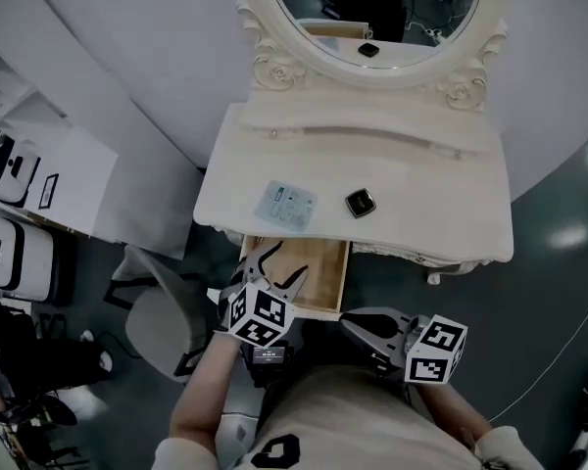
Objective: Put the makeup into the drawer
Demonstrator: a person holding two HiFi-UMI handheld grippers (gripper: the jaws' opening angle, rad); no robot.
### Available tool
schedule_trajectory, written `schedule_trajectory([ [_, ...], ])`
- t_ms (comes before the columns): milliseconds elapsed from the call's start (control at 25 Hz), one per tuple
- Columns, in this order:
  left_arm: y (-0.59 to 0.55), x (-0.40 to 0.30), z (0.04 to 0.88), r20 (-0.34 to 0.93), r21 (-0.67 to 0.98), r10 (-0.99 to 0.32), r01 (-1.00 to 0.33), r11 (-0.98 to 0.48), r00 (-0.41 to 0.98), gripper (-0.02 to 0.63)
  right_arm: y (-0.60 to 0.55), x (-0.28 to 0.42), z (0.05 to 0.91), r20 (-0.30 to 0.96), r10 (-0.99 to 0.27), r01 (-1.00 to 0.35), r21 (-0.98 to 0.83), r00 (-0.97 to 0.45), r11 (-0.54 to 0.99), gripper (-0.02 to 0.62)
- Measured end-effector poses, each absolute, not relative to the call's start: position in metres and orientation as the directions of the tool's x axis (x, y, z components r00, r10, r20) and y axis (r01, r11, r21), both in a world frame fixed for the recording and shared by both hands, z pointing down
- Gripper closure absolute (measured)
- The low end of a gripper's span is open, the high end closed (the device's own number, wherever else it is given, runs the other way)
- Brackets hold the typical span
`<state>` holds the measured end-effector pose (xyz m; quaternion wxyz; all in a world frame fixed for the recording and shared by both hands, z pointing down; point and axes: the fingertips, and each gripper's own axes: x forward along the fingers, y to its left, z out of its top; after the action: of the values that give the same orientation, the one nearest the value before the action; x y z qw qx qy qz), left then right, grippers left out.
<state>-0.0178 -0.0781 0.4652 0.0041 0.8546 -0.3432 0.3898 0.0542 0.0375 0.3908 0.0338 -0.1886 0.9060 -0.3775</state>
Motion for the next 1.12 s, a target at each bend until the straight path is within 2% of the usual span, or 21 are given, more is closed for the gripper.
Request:
schedule_trajectory([
  [240, -0.122, -0.031, 0.534, 0.763, -0.327, -0.515, -0.453, -0.829, 0.391, 0.281, 0.029, 0.028, 0.401, 0.167, -0.403, -0.401, -0.68, -0.9, 0.614, 0.566],
  [720, -0.166, -0.025, 0.631, 0.84, -0.473, -0.495, -0.145, -0.869, 0.224, 0.279, 0.026, -0.004, 0.413, 0.208, -0.385, -0.411, -0.701, -0.899, 0.583, 0.566],
  [1120, -0.174, -0.027, 0.649, 0.827, -0.519, -0.534, -0.126, -0.846, 0.176, 0.295, 0.027, 0.013, 0.417, 0.184, -0.412, -0.405, -0.73, -0.892, 0.55, 0.566],
])
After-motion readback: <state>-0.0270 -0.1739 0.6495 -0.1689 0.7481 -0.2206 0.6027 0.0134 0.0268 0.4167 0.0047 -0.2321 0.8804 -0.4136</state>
